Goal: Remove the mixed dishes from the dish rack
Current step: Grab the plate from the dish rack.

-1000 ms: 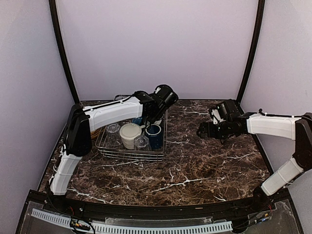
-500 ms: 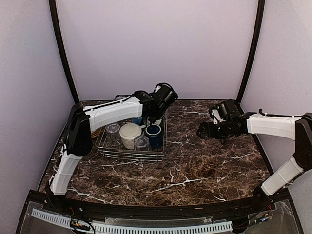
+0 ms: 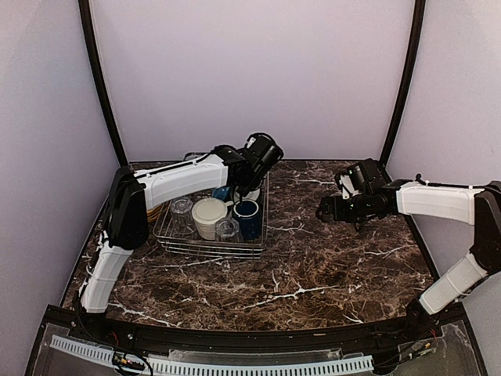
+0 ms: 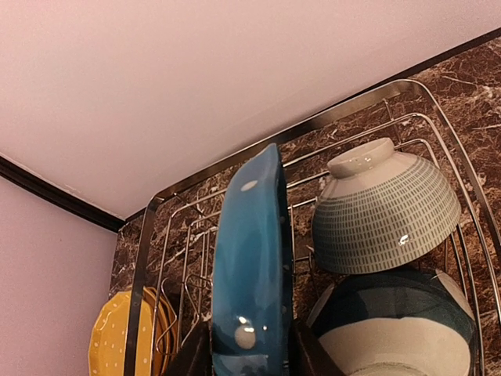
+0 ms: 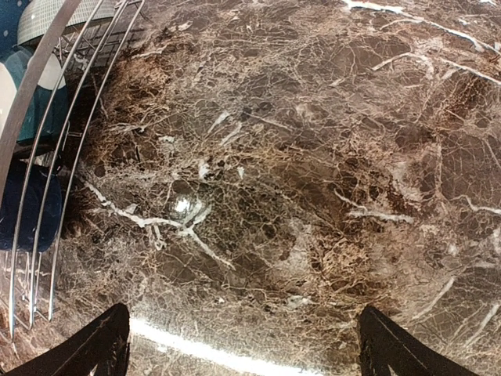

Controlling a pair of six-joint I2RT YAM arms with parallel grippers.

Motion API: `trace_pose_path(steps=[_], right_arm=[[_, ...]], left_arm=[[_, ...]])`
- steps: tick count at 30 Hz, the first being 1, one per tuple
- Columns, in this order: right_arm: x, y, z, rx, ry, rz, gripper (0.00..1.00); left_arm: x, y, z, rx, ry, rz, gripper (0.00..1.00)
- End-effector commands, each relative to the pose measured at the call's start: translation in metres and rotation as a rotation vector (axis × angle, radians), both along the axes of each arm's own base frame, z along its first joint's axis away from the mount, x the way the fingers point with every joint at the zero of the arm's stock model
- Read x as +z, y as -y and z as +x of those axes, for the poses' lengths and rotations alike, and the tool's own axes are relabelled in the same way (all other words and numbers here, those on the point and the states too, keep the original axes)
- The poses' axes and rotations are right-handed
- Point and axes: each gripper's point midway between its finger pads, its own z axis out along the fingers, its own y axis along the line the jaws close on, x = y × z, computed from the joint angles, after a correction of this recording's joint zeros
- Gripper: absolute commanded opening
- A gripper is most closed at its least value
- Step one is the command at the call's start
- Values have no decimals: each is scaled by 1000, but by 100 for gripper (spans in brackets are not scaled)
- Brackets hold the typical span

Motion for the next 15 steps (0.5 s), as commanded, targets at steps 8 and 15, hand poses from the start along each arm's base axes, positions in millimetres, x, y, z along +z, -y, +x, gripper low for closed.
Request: trace_pose_path(steps=[8, 15], right_arm=[[5, -5, 6, 6, 20, 1, 99], [4, -4, 5, 3, 18, 3, 99]], left_arm=[[1, -9, 6, 19, -19, -30, 23], [7, -10, 6, 30, -6, -26, 14]])
